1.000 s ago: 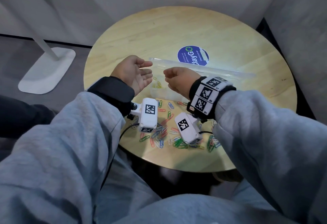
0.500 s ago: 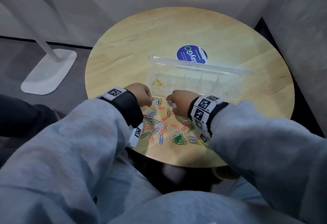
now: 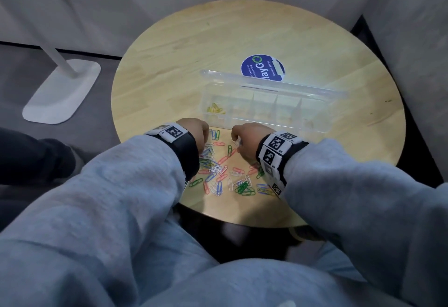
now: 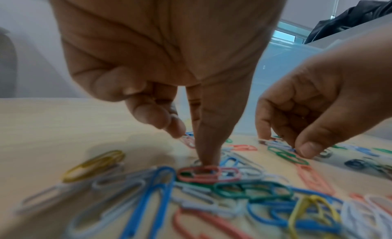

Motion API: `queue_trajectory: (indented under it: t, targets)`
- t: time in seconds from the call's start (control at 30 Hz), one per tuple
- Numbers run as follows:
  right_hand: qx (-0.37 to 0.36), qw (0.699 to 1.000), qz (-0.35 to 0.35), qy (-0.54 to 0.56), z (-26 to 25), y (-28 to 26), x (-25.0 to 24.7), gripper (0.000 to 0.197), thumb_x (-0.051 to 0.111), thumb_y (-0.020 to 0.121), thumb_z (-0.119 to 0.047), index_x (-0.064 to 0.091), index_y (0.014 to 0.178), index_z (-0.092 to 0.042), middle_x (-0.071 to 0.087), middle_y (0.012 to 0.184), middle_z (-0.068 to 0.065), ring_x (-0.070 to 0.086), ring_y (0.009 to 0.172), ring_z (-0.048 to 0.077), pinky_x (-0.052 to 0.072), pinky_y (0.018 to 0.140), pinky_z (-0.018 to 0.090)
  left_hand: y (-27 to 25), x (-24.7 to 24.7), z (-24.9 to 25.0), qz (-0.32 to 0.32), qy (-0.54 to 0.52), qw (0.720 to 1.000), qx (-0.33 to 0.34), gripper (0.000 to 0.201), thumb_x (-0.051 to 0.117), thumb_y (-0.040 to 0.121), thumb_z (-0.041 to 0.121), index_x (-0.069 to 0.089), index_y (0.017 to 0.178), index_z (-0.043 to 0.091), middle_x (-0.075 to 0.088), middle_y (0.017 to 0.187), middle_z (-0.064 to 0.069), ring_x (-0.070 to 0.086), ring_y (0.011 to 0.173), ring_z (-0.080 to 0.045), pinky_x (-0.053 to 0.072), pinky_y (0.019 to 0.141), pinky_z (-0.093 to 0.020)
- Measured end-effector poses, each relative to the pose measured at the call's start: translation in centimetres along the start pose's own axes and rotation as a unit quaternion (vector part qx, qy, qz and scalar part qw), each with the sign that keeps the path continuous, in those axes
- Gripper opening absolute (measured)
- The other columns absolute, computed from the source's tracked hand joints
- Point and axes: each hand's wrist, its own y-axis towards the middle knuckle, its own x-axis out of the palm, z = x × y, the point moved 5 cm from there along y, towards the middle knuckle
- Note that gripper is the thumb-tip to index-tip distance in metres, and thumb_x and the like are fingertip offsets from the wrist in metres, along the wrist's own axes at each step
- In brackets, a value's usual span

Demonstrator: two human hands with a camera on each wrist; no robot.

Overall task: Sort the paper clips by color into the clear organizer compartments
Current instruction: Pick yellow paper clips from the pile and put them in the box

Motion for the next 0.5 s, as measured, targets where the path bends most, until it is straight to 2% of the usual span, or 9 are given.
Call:
queue_trajectory:
  t: [0.13,0.2,0.33,0.4,0.47,0.5]
  targets:
    - [-0.001,0.997,-0.029,-0.068,-0.4,0.3,0.2,0.022,0.049,0.088,-0.008,0.063,0.105,-0.006,0.067,0.107,0.009,0.054,0.079,0.022,0.041,0.063,0.025,0.2,0.2,0.1,-0.015,-0.002,1.000,0.010,0.013,0.064,0.079,0.009,0.060,0.085,0.020,0.060,0.086,0.000,0.054,0.078,-0.020,0.032,0.048,-0.018]
    - [0.001,0.997,-0.033,-0.070,-0.3,0.2,0.4,0.022,0.049,0.086,-0.006,0.063,0.103,-0.006,0.067,0.104,0.009,0.053,0.077,0.022,0.040,0.057,0.024,0.2,0.3,0.1,-0.015,-0.006,1.000,0.009,0.011,0.063,0.079,0.009,0.060,0.083,0.019,0.063,0.087,-0.002,0.054,0.078,-0.021,0.033,0.050,-0.019]
    - [0.004,1.000,-0.009,-0.024,0.2,-0.5,0.3,0.016,0.051,0.082,-0.007,0.054,0.097,-0.012,0.062,0.099,0.006,0.057,0.083,0.025,0.041,0.057,0.024,0.2,0.2,0.0,0.000,-0.031,1.000,-0.005,0.010,0.062,0.078,0.011,0.057,0.081,0.019,0.062,0.087,-0.003,0.054,0.078,-0.021,0.034,0.051,-0.021]
    - [0.005,1.000,-0.010,0.002,0.0,-0.7,0.1,0.024,0.054,0.083,-0.009,0.051,0.105,-0.018,0.056,0.101,0.002,0.057,0.089,0.025,0.044,0.063,0.027,0.2,0.1,0.2,0.004,-0.039,0.999,-0.005,0.011,0.064,0.079,0.015,0.056,0.085,0.020,0.058,0.087,-0.001,0.052,0.079,-0.020,0.032,0.050,-0.020]
    - [-0.013,0.999,-0.020,-0.026,-0.6,-0.6,0.0,0.026,0.054,0.085,-0.009,0.053,0.110,-0.017,0.056,0.104,0.003,0.058,0.096,0.025,0.042,0.066,0.028,0.3,0.1,0.5,-0.007,-0.035,0.999,-0.003,0.011,0.066,0.080,0.016,0.060,0.089,0.017,0.061,0.091,-0.002,0.052,0.080,-0.019,0.034,0.052,-0.021]
    - [-0.021,0.999,-0.025,-0.042,-0.8,-0.5,0.0,0.022,0.053,0.086,-0.009,0.055,0.107,-0.016,0.057,0.106,0.004,0.058,0.098,0.026,0.042,0.067,0.028,0.3,0.2,0.6,-0.016,-0.030,0.999,-0.005,0.012,0.066,0.081,0.016,0.063,0.092,0.014,0.065,0.095,-0.004,0.053,0.081,-0.019,0.038,0.055,-0.022]
